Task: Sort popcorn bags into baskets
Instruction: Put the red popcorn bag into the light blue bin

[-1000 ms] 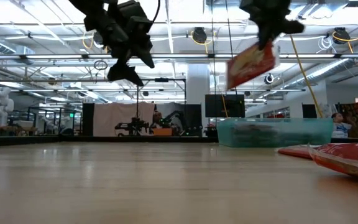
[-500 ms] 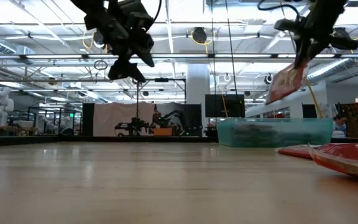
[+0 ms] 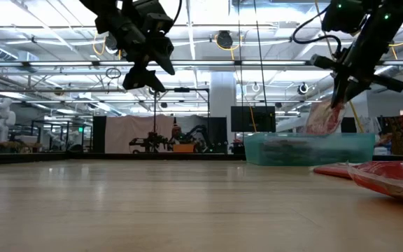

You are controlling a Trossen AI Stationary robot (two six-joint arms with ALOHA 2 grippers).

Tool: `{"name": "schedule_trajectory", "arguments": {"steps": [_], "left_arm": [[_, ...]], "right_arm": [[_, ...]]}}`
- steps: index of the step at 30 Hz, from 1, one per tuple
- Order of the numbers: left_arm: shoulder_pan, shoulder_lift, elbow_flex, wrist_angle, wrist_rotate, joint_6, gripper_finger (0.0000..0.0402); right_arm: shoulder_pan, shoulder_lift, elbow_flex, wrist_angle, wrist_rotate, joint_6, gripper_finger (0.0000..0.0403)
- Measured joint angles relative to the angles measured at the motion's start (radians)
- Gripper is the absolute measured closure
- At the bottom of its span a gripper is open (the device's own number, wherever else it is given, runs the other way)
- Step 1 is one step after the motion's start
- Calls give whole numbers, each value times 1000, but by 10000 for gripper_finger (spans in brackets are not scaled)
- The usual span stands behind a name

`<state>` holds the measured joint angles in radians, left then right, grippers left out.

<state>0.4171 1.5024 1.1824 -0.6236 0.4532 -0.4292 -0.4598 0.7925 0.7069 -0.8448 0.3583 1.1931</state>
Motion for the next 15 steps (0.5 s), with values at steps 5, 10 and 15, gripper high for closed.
{"name": "schedule_trajectory", "arguments": {"steps": [5, 10, 15], "left_arm": [[0, 0, 0, 13, -10, -4, 184], [0, 0, 0, 77, -19, -23, 187], [0, 0, 0, 124, -25, -38, 188]], "right_arm": [[1, 0, -21, 19, 52, -1, 393], [0, -1, -59, 61, 56, 0, 391], [1, 0, -91, 85, 57, 0, 390]]}}
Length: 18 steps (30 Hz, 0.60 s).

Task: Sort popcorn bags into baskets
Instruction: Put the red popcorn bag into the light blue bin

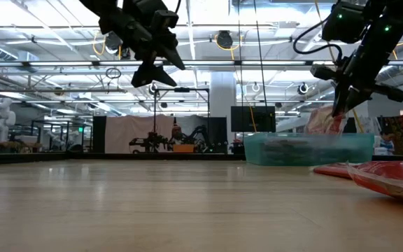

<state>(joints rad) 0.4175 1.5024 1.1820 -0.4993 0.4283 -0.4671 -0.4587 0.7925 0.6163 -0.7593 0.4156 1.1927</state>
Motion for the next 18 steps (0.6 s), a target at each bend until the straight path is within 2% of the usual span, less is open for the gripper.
{"name": "schedule_trajectory", "arguments": {"steps": [6, 14, 18], "left_arm": [[0, 0, 0, 0, -2, -3, 188], [0, 0, 0, 0, -2, -4, 188], [0, 0, 0, 0, -2, -5, 188]], "right_arm": [[0, 0, 0, -2, 26, 0, 379], [0, -2, 17, -64, 3, 77, 293], [0, -4, 42, -93, 2, 57, 271]]}}
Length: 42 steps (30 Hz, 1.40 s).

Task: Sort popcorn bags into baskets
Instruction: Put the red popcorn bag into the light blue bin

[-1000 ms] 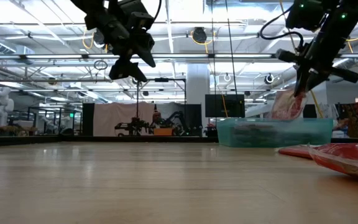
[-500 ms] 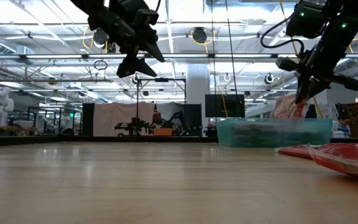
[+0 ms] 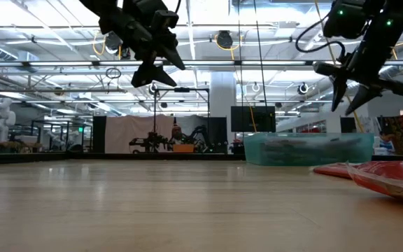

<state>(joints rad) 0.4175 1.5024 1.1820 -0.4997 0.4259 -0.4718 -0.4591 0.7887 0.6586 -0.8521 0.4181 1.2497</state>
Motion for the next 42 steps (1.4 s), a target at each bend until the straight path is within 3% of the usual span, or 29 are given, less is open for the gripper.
{"name": "schedule_trajectory", "arguments": {"steps": [9, 12, 18, 22, 34, 42], "left_arm": [[0, 0, 0, 0, -10, 9, 188], [0, 0, 0, 3, -24, 26, 188], [3, 0, 0, 4, -52, 46, 188], [3, 0, 0, 4, -53, 46, 188], [3, 0, 0, 4, -87, 1, 188], [3, 0, 0, 4, -88, 13, 188]], "right_arm": [[-13, 28, 116, 35, -11, -85, 282], [-36, 82, 118, 121, -106, -116, 295], [-126, 291, 118, 189, -442, -219, 348], [-189, 400, 117, 186, -518, -343, 390], [-356, 485, 117, 88, -518, -600, 402], [-417, 461, 117, 69, -499, -641, 402]]}}
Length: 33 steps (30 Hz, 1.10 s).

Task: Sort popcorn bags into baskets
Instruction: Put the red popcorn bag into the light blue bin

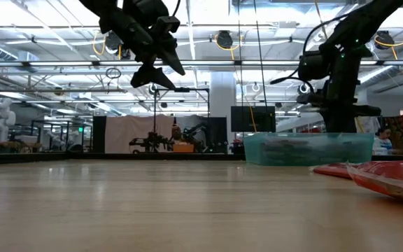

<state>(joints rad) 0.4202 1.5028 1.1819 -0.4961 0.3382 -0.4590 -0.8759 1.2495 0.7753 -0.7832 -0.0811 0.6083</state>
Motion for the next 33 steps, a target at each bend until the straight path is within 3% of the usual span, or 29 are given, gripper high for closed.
{"name": "schedule_trajectory", "arguments": {"steps": [5, 9, 13, 17, 23, 33], "left_arm": [[0, 0, 0, 0, 0, 8, 188], [0, 0, 0, -5, 12, 27, 188], [13, 0, 0, -67, 30, 87, 188], [37, 0, 0, -126, 29, 157, 188], [57, 0, 0, -158, 30, 214, 188], [4, 0, 0, -204, 38, 174, 188]], "right_arm": [[1, -77, 0, 9, -26, 1, 403], [24, -180, -1, 36, -145, 18, 403], [101, -292, -1, 27, -279, 220, 403], [256, -377, 0, 69, -415, 552, 403], [568, -393, 11, 38, -334, 814, 403], [1004, -277, 11, 50, -339, 1133, 383]]}}
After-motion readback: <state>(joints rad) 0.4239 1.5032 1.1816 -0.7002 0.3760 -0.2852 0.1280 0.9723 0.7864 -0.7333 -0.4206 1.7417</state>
